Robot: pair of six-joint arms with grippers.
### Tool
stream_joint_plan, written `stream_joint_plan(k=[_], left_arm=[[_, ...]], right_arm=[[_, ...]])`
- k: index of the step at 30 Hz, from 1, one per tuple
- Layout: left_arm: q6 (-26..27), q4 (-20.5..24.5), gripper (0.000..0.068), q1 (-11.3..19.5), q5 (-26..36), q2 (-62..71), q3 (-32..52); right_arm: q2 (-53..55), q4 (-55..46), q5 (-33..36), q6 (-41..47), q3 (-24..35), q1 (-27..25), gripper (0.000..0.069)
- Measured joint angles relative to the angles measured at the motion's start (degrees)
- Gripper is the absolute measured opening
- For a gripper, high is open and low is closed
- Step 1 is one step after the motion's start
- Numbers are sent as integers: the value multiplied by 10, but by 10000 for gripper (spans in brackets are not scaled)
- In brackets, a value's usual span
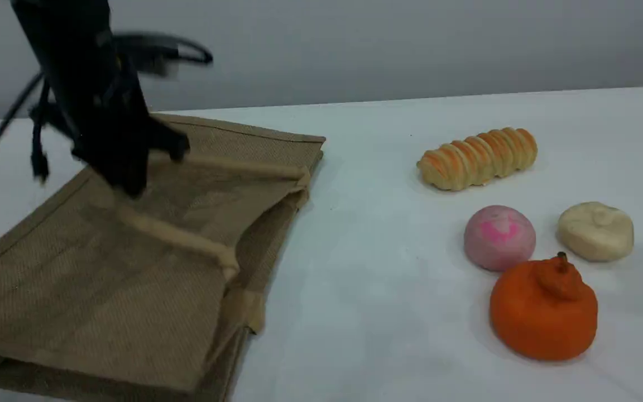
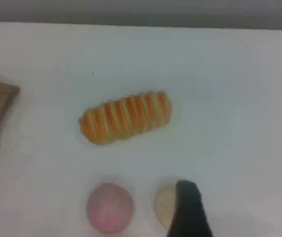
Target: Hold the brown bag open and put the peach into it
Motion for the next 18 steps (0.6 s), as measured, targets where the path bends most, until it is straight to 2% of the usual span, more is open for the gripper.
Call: stream_joint_plan(k=[4, 8, 14, 18], left_arm=[[68, -9, 90, 0, 71, -35, -53], [132, -37, 90, 0, 122, -62, -105], [253, -114, 90, 0, 196, -76, -183], [310, -158, 90, 0, 233, -76, -240]], right_arm=[[0, 0, 1, 0, 0, 0, 426], [0, 0, 5, -1, 0, 0, 426], [3, 0, 10, -5, 0, 0, 426], [20, 0, 13, -21, 0, 0, 426]])
